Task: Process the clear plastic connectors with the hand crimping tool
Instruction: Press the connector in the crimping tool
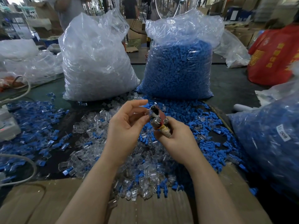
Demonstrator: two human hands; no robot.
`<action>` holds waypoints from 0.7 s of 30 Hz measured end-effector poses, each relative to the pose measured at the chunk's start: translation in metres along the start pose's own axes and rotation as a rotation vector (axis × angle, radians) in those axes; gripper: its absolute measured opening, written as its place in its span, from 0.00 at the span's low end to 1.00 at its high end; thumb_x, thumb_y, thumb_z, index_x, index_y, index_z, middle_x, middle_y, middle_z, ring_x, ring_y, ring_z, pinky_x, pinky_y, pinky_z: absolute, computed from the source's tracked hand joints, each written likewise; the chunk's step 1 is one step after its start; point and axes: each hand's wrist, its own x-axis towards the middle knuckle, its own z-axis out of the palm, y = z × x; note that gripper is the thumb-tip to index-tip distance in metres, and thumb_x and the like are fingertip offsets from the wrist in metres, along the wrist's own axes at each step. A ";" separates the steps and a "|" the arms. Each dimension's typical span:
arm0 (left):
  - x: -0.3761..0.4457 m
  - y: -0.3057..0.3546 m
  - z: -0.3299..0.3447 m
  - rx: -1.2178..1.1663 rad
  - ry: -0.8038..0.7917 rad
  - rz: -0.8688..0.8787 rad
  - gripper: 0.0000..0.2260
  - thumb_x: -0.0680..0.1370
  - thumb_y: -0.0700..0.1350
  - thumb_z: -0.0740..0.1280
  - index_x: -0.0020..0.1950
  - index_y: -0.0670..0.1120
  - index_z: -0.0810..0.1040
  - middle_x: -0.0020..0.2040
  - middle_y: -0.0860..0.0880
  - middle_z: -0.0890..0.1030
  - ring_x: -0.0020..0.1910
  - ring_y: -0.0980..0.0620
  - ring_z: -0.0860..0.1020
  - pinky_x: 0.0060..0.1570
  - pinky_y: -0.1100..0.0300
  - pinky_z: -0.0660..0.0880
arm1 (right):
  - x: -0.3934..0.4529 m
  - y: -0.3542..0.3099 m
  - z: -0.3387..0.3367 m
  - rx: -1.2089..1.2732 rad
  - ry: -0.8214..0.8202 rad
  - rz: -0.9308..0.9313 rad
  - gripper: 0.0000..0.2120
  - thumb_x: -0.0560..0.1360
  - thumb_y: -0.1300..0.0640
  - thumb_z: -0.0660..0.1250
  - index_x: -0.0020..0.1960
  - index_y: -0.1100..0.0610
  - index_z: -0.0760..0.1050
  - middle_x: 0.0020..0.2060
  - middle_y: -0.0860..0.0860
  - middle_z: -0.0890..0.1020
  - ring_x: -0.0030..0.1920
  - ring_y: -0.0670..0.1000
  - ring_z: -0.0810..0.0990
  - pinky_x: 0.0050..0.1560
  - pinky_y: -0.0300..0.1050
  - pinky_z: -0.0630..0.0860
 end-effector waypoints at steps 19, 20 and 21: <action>0.001 0.005 0.003 -0.077 -0.012 -0.041 0.15 0.76 0.31 0.68 0.58 0.47 0.80 0.48 0.51 0.85 0.49 0.58 0.83 0.51 0.67 0.77 | 0.000 -0.001 -0.002 -0.132 0.043 -0.033 0.10 0.71 0.60 0.64 0.49 0.48 0.76 0.32 0.48 0.79 0.35 0.53 0.76 0.36 0.56 0.76; 0.001 0.006 0.003 -0.081 -0.018 -0.039 0.14 0.76 0.31 0.68 0.57 0.47 0.80 0.49 0.52 0.85 0.49 0.59 0.83 0.51 0.68 0.77 | -0.001 -0.001 -0.002 -0.140 0.046 -0.036 0.10 0.71 0.61 0.64 0.48 0.48 0.76 0.31 0.48 0.78 0.34 0.53 0.75 0.35 0.56 0.75; 0.000 0.006 0.003 -0.078 -0.022 -0.040 0.14 0.76 0.31 0.68 0.56 0.47 0.81 0.50 0.54 0.85 0.50 0.59 0.83 0.50 0.68 0.77 | -0.001 -0.001 -0.002 -0.150 0.047 -0.038 0.09 0.70 0.61 0.64 0.47 0.49 0.75 0.30 0.48 0.78 0.34 0.53 0.75 0.35 0.55 0.75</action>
